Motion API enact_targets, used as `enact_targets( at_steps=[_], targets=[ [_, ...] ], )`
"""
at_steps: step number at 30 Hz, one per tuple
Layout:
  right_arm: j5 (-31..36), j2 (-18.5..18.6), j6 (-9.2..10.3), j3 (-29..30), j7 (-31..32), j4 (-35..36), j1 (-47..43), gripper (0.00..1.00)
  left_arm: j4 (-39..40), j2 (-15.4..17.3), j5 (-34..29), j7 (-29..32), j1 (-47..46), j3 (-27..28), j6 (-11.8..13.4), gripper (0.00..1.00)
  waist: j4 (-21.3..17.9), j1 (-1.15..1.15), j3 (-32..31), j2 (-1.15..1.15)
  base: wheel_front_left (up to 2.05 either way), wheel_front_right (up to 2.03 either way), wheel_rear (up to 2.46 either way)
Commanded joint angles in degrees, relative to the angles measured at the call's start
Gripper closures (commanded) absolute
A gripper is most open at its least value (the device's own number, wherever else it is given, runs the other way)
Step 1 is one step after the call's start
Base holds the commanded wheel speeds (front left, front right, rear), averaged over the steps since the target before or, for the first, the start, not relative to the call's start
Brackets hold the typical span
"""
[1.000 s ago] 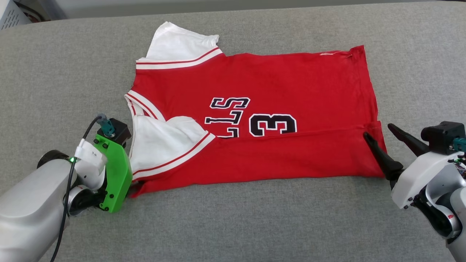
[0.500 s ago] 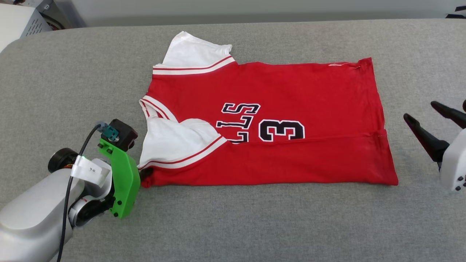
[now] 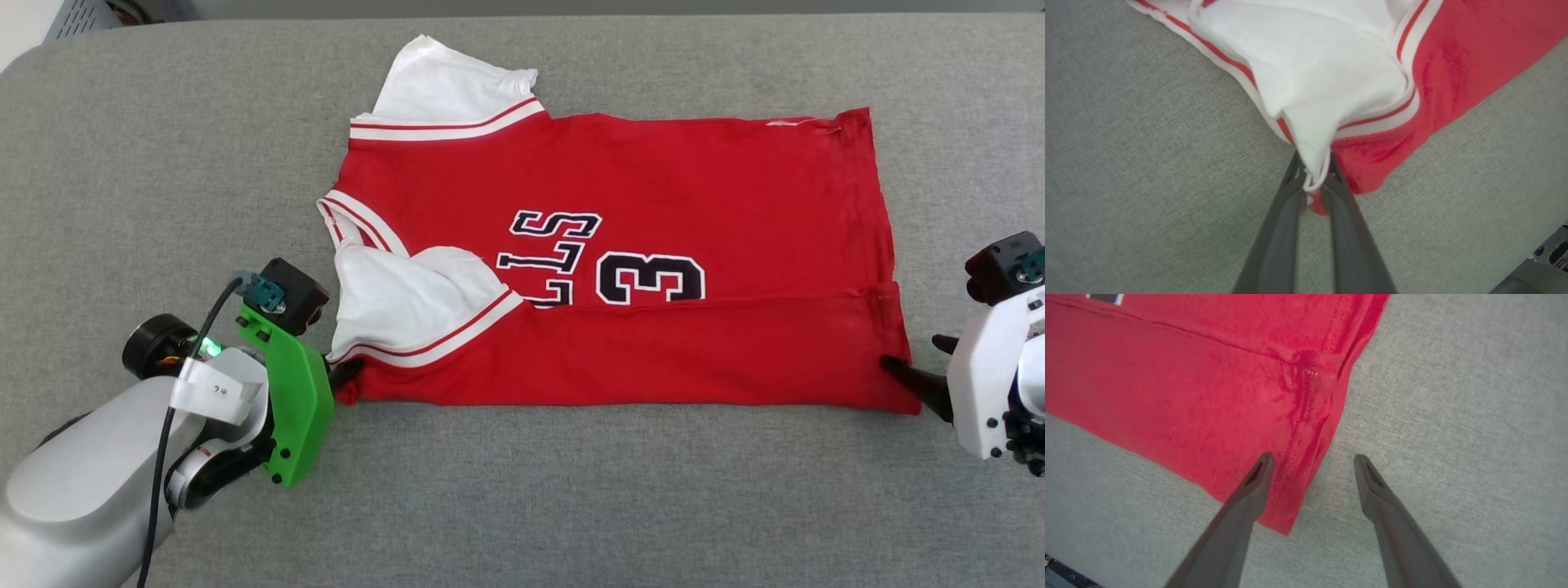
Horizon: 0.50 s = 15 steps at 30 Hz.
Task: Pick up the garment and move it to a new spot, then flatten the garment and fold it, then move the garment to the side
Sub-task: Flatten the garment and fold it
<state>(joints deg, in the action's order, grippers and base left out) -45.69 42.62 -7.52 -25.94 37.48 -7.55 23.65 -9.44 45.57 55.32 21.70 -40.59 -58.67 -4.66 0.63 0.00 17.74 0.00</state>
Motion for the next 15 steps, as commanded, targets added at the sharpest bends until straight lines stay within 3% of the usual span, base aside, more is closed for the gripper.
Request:
enact_targets(
  at_steps=[1,10,11,12,15],
  targets=[
    [-0.4,-0.9,0.03,-0.7,-0.5,-1.5,1.1,0.0,0.2,-0.2,-0.7,-0.5,-0.5,0.2,0.5,1.0,0.5,0.0,1.2,0.0,0.0,0.0,0.0],
    [-1.8,-3.8,0.03,-9.2,-2.2,-8.7,-0.6,0.0,-0.3,-0.9,-1.3,-2.1,-0.1,0.0,0.9,1.0,1.0,0.0,2.3,0.0,0.0,0.0,0.0],
    [-2.1,-3.9,0.03,-9.4,-3.3,-9.2,-0.4,0.69,-0.5,-0.9,-1.2,-2.3,0.1,0.0,0.9,1.0,0.9,0.0,2.1,0.0,0.0,0.0,0.0],
    [-2.3,-3.9,0.03,-9.6,-4.2,-9.4,-0.3,1.0,-0.7,-0.9,-1.1,-2.4,0.3,-0.1,0.9,1.0,0.8,0.0,1.9,0.0,0.0,0.0,0.0],
    [-2.7,-3.1,0.03,-9.9,-7.9,-9.5,0.5,1.0,-1.4,-0.9,-0.7,-3.0,1.2,-0.1,0.9,1.0,0.6,0.0,0.6,0.0,0.0,0.0,0.0]
  ],
)
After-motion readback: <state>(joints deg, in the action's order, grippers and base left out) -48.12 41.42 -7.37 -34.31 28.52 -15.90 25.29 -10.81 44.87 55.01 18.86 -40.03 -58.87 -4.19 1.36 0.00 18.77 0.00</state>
